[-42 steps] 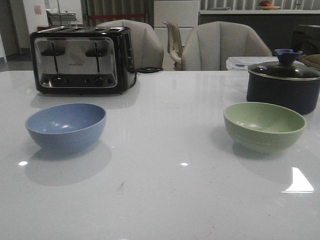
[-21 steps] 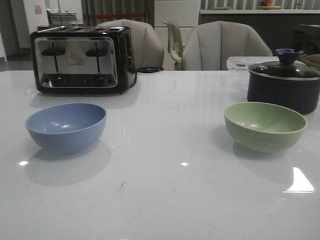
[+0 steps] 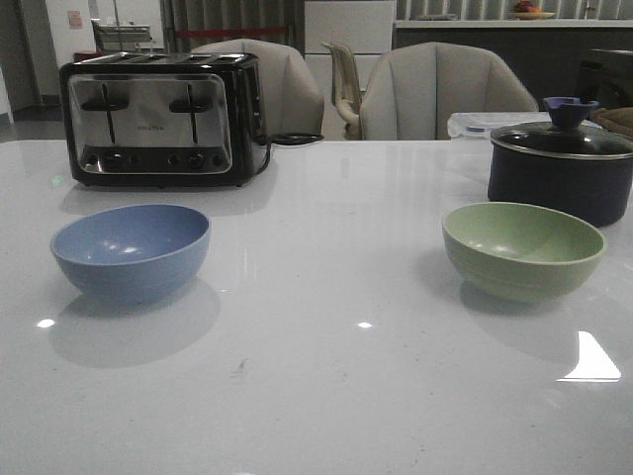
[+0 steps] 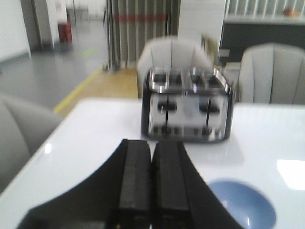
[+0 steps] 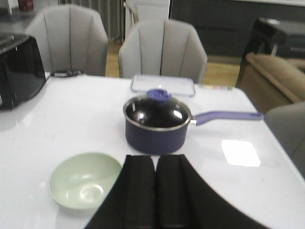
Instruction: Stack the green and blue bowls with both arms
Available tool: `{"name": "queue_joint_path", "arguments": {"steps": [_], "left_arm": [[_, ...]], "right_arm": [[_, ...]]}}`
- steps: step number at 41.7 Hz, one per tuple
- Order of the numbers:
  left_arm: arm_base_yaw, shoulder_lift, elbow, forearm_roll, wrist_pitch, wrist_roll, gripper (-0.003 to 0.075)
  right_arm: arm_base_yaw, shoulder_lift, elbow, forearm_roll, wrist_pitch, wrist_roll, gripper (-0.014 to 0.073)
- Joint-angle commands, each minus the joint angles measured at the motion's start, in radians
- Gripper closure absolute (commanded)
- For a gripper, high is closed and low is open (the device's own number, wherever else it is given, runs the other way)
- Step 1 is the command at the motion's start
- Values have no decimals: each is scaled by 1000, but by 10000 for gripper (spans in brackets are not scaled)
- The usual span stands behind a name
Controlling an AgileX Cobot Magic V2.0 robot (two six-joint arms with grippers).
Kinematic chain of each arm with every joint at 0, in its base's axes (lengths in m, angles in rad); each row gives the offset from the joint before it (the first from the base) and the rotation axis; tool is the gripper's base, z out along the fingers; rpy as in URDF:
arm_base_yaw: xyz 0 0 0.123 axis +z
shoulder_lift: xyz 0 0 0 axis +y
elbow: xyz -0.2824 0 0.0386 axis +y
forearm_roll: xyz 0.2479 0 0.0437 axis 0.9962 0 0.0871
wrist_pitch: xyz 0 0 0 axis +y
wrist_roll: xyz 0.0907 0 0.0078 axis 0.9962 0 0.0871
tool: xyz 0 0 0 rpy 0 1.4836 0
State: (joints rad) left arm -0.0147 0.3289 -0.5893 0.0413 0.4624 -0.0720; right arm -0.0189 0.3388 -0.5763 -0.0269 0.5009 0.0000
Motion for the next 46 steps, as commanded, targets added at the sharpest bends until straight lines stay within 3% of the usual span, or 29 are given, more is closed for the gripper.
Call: {"name": "queue_joint_path", "arguments": {"steps": [1,9,23,26,31,35,46], "left_arm": [[3,69,-37,-2,-6,-6,619],[3,150,-30,-7,89,-6,619],[3,219,-14,-41,88,-6,612],[3,219,-14,-32,88,-6,565],[3,219,-14,-32,78,-6,343],[3,219,-14,-32,77,-6,200],[3,220,-14,-32,81,49,189]], "right_arm": [[-6,74,-31,-10,-21,-6,549],[-6,192,-30,-10,47,-6,549],[-6,314,-29,-10,69,-6,517],[-6,317,-29,-10,69,-6,441],[-6,317,-29,-10,63,-6,232],[-6,317,-29,-10,63,-6,122],[-6,317,-29,-10,71,-6,108]]}}
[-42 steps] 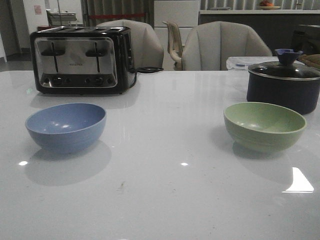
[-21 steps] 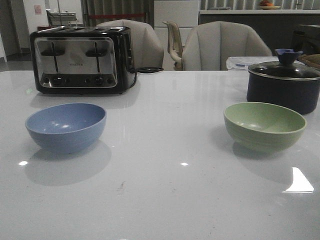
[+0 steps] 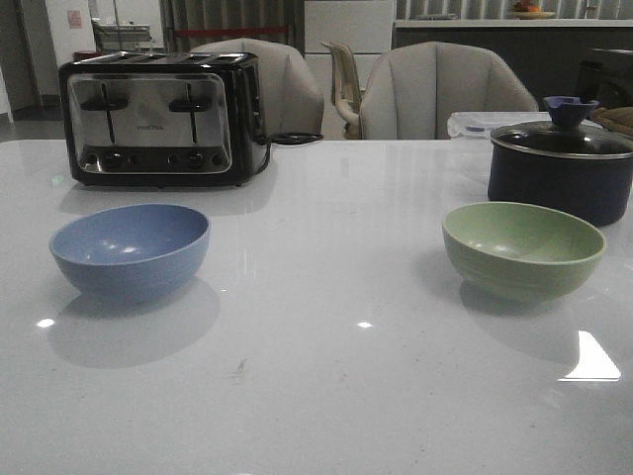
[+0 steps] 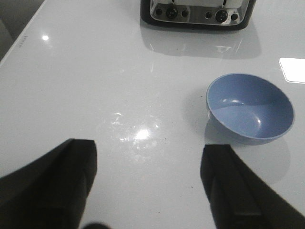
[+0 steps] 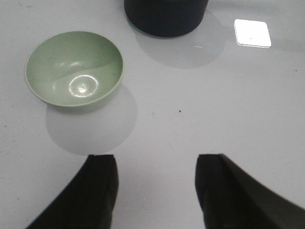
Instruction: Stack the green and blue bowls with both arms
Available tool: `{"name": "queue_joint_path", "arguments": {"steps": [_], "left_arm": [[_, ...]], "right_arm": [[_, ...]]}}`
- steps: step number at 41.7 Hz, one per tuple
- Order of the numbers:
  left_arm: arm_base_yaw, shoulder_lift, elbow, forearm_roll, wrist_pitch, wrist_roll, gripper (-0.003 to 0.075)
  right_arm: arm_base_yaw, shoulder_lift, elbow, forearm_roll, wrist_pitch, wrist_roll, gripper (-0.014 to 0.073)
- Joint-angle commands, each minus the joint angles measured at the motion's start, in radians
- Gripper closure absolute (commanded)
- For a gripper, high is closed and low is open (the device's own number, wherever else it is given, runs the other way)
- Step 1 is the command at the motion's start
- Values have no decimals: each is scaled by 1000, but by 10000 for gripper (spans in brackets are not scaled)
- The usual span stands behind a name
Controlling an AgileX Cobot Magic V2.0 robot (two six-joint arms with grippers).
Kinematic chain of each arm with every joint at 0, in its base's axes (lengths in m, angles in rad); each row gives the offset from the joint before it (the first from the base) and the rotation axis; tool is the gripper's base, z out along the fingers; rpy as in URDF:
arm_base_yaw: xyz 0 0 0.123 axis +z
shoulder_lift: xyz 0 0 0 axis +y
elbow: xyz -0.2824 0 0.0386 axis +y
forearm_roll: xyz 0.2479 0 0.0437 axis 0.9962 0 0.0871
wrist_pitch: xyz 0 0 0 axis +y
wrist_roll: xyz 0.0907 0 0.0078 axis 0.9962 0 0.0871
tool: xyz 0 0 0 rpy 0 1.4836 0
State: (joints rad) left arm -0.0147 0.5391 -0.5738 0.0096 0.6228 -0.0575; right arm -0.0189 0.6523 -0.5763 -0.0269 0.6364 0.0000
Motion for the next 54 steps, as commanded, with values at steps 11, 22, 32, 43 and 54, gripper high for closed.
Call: {"name": "queue_joint_path", "arguments": {"steps": [11,22,32,43,54], "left_arm": [[-42,83,-30,-2,-64,110,189],[-144,299,-93,-2,-41,111,189],[-160,483,-180,-10,-42,111,189],[-160,593,-259,-10,-38,111,189],[-160,593,-261,-10,-46,111,189]], "right_arm": [[-6,4,-29,-10,-65,-6,108],[-6,4,-29,-10,-65,-6,108],[-6,4,-29,-10,-65,-6,108],[-6,4,-29,-10,-65,-6,108],[-6,4,-29,-10,-65,-6,108]]}}
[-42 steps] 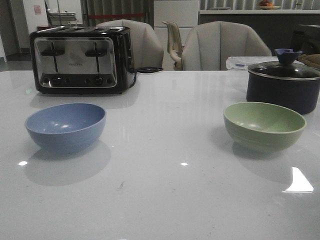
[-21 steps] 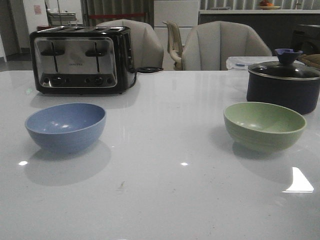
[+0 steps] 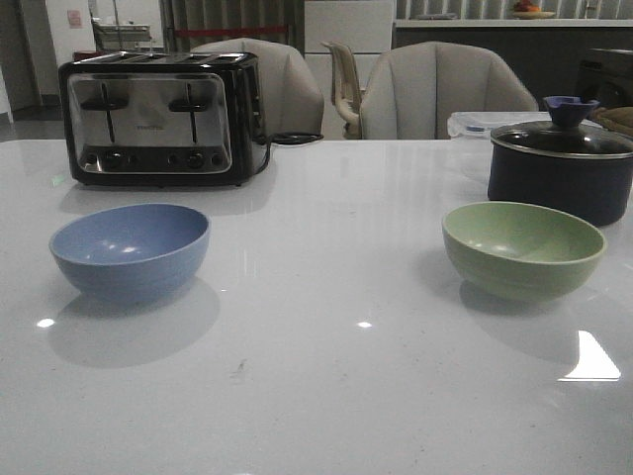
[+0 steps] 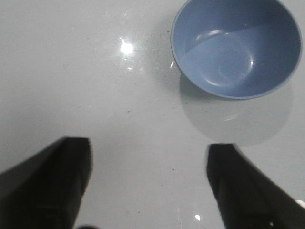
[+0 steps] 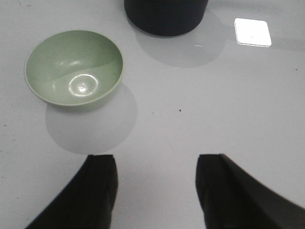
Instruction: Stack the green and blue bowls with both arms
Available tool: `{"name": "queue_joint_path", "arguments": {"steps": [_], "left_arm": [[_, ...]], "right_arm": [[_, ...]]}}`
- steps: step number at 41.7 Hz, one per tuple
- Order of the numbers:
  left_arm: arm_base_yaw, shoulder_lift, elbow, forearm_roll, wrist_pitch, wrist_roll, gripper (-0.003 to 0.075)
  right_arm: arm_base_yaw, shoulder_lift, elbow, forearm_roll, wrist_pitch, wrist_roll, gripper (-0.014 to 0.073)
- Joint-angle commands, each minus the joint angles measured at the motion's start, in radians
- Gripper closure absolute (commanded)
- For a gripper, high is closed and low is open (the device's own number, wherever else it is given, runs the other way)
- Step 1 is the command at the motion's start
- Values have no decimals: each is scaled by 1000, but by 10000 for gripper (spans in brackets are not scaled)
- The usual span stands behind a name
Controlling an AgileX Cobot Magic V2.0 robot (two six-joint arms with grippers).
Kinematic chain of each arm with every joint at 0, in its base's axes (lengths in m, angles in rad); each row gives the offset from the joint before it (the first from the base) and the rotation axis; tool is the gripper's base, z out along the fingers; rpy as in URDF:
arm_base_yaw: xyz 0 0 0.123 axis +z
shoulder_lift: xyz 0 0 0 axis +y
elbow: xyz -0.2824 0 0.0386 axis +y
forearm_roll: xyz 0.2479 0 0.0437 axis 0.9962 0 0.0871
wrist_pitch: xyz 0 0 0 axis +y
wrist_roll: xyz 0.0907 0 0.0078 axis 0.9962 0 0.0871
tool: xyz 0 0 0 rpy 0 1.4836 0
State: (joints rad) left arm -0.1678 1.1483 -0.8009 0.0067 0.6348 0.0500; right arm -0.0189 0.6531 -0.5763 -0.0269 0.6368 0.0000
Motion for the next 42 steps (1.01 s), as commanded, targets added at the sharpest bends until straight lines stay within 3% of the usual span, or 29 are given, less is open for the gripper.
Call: {"name": "queue_joint_path", "arguments": {"steps": [1,22,42], "left_arm": [[-6,-16,-34,-7,-58,3,189],[-6,-16,-34,-7,-58,3,189],[-6,-14,-34,-7,-58,3,189]], "right_arm": [[-6,3,-29,-10,-65,-6,108],[-5,23,-36,-9,-143,-8,108],[-5,501,-244,159,-6,-24,1]]}}
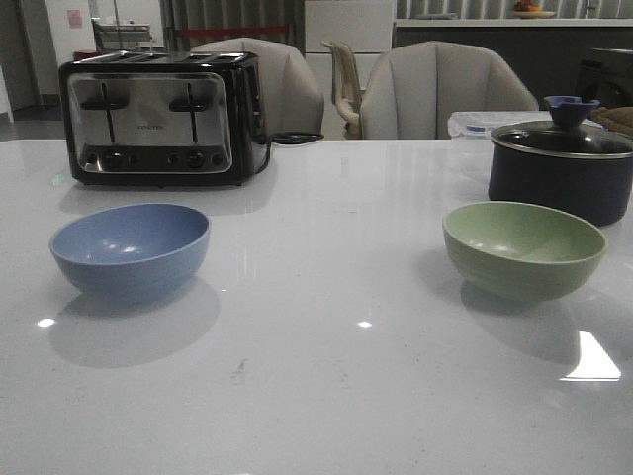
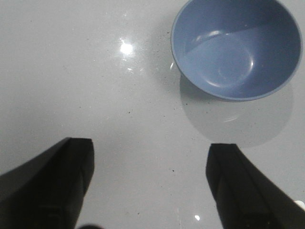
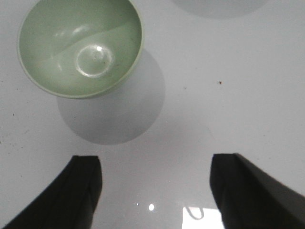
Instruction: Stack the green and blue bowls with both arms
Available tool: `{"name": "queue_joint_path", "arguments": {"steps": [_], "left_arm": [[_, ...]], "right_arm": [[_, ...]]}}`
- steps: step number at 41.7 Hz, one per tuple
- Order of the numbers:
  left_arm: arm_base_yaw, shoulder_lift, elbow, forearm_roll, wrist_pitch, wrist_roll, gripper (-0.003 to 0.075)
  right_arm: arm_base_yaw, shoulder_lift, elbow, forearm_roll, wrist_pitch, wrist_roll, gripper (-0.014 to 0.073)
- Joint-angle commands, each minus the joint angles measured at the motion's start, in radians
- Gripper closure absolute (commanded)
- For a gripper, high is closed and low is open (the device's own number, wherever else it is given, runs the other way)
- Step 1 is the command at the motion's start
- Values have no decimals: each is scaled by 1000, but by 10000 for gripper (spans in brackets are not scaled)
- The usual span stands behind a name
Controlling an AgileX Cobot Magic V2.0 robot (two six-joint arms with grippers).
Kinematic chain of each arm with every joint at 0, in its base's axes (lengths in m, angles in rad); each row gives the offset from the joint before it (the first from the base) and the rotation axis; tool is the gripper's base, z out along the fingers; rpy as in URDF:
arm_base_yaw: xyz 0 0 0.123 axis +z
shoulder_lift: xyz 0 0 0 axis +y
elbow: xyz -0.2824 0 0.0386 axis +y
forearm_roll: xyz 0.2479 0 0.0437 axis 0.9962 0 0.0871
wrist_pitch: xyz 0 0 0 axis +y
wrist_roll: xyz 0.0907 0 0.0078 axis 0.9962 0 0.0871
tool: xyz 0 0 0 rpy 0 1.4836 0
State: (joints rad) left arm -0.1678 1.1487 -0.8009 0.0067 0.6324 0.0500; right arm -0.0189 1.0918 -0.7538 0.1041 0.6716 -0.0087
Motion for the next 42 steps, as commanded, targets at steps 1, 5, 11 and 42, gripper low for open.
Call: {"name": "queue_joint_path", "arguments": {"steps": [1,5,11,42], "left_arm": [[-6,-15,-34,-7,-56,3,189],[-6,-15,-34,-7,-56,3,189],[-6,-15,-34,-7,-56,3,189],[-6,-15,-34,-7,-56,3,189]], "right_arm": [[-5,83,-77,32,-43,-15,1],[-5,174,-122,34,-48,-15,1],[-4,307,-201,53,-52,-26,1],[8,687,-472,118,-72,-78,342]]}}
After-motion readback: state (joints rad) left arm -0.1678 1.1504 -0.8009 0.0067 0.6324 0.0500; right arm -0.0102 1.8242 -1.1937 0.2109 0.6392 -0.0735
